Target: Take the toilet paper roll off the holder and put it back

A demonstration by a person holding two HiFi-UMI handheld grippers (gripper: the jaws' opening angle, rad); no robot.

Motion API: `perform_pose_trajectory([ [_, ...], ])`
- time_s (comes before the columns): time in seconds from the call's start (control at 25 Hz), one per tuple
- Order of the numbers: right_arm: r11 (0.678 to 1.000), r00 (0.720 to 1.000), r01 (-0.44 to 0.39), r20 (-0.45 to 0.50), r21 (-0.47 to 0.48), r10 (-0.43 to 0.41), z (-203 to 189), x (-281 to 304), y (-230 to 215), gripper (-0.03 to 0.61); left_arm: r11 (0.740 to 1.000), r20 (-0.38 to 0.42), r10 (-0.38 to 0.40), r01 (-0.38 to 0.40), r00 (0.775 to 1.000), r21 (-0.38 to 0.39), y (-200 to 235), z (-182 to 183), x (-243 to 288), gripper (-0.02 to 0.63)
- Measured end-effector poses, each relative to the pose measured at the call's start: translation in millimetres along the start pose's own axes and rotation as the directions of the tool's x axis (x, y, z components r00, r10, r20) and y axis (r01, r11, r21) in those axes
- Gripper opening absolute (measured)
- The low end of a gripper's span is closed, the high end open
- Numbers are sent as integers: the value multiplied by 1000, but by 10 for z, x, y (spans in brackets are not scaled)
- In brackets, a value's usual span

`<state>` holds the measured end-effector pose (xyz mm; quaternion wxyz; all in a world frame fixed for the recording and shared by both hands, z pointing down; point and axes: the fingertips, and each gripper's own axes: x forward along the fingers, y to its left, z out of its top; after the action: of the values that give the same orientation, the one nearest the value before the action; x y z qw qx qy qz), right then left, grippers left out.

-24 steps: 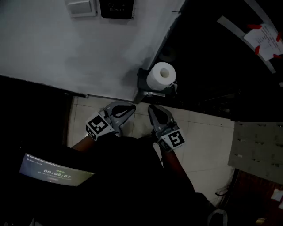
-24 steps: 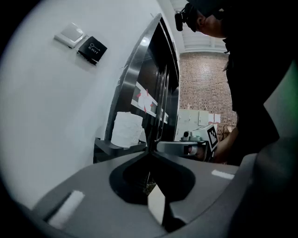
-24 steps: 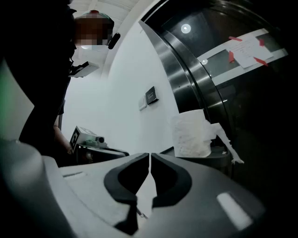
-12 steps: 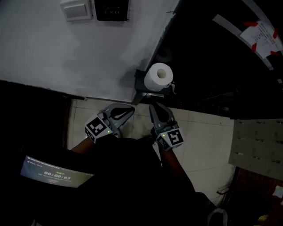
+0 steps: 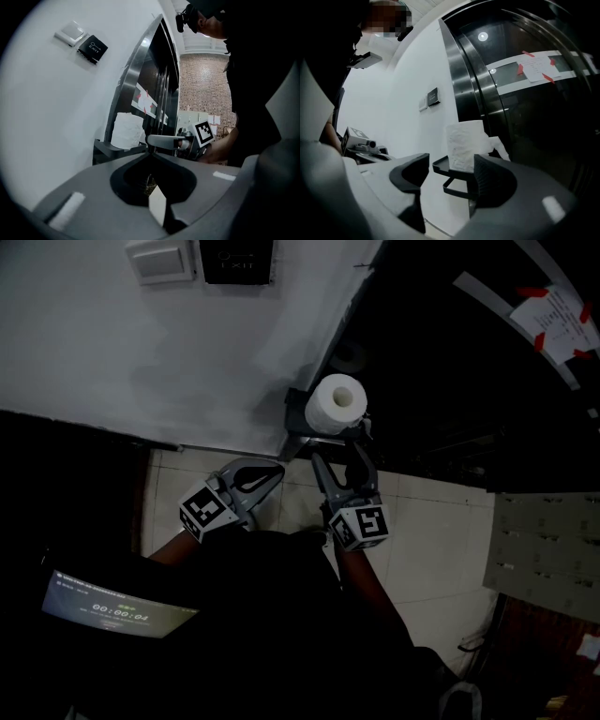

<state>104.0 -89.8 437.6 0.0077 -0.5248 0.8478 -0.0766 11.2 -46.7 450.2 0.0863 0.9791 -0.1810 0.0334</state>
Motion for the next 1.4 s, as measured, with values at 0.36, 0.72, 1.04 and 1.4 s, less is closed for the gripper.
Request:
perform_pose_trajectory([
  [0.36, 996, 995, 93, -29, -9, -94, 184, 372, -224, 474, 1000, -2, 0, 0, 1000, -16, 62, 15, 8, 3],
  [0.72, 991, 981, 124, -146, -47, -129, 263, 754, -378, 541, 1000, 2, 12, -12, 1000, -18, 113, -22, -11, 3],
  [1.04, 982, 969, 126, -193, -137, -152, 299, 831, -354, 541, 1000, -1, 24, -24, 1000, -20, 141, -37, -16, 3],
  [1.4, 979, 977, 135, -141, -154, -157, 333, 969, -349, 490, 999, -3, 34, -34, 999, -17, 185, -30, -35, 3],
])
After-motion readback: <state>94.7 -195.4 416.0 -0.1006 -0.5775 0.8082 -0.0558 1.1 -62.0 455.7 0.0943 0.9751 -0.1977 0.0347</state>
